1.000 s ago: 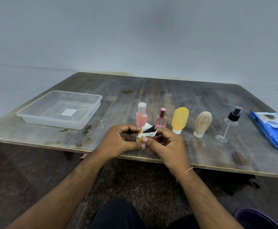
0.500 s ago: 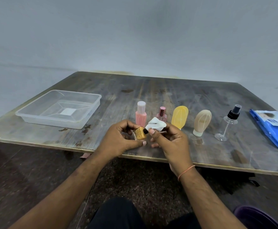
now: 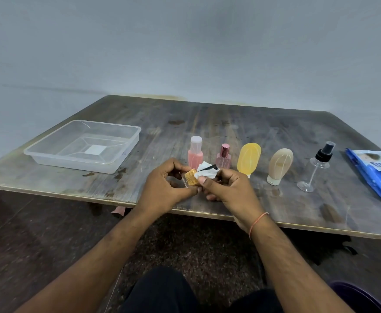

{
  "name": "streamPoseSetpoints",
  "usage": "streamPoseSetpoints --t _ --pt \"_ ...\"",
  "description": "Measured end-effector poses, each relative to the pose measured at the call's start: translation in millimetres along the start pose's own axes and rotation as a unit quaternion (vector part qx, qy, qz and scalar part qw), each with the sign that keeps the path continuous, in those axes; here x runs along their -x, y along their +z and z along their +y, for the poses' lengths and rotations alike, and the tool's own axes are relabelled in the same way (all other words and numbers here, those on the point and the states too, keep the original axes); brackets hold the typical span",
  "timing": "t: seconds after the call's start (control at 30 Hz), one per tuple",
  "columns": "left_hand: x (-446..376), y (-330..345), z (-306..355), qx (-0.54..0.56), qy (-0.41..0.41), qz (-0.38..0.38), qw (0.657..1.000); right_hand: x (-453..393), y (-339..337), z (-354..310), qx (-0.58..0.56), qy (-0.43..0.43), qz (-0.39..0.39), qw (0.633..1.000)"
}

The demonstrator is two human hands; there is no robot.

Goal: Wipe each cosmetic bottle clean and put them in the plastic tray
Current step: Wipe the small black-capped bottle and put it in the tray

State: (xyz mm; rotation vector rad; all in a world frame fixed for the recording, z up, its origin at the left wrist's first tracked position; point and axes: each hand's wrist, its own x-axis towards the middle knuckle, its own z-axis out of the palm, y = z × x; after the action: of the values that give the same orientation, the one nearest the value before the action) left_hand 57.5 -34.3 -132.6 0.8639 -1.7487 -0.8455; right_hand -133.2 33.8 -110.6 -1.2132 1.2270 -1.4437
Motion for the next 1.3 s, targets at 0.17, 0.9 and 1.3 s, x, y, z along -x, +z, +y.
streamPoseSetpoints --t 0.17,0.9,1.3 --pt "-0.4 2.4 2.9 -0.014 -0.005 -0.005 1.000 2.0 1.4 -2.8 -0.056 -0.004 0.040 0.998" --pt "-9.3 -12.2 17.8 0.059 -0.102 -0.191 0.975 2.0 3.3 4.6 0.002 -0.055 0.018 0.998" --pt "-15.1 -5.8 -0.3 -0.021 -0.031 -0.169 0.985 0.4 0.4 0.0 -0.062 -0.006 0.023 0.998"
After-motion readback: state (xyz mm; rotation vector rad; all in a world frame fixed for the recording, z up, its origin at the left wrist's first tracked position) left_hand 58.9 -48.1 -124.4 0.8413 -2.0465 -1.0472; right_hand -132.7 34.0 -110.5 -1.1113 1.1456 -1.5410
